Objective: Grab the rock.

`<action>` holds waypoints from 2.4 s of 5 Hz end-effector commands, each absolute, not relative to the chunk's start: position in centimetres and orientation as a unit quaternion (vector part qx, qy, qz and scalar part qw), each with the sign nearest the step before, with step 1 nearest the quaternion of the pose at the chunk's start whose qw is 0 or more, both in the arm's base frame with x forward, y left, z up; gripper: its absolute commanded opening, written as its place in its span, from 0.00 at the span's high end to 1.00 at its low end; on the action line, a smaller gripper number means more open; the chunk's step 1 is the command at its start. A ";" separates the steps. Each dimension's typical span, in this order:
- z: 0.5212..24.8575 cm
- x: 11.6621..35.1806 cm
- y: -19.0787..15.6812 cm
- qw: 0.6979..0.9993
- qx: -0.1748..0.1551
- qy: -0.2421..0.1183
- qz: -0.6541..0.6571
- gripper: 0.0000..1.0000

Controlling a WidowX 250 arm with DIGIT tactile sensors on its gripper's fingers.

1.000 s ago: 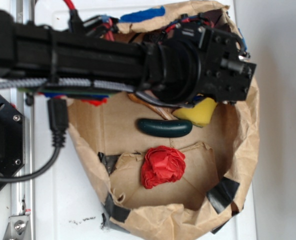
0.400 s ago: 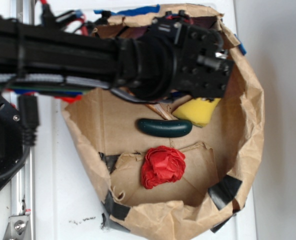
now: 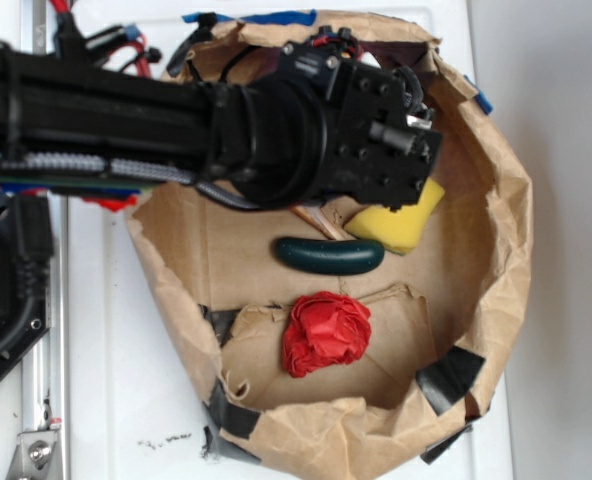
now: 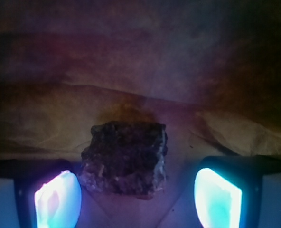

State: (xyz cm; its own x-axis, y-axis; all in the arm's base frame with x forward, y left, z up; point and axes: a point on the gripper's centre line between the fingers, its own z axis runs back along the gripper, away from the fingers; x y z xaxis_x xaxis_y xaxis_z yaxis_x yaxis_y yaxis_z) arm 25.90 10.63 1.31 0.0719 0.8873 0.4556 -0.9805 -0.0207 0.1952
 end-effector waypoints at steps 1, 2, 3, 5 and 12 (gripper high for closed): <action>-1.9 24.5 12.7 0.660 0.278 -0.066 0.695 0.76; -1.2 24.3 12.5 0.662 0.265 -0.065 0.698 1.00; -0.5 24.0 12.3 0.668 0.257 -0.060 0.696 1.00; 2.2 22.6 10.2 0.721 0.224 -0.046 0.654 1.00; 14.9 22.8 2.7 0.997 0.030 0.024 0.070 1.00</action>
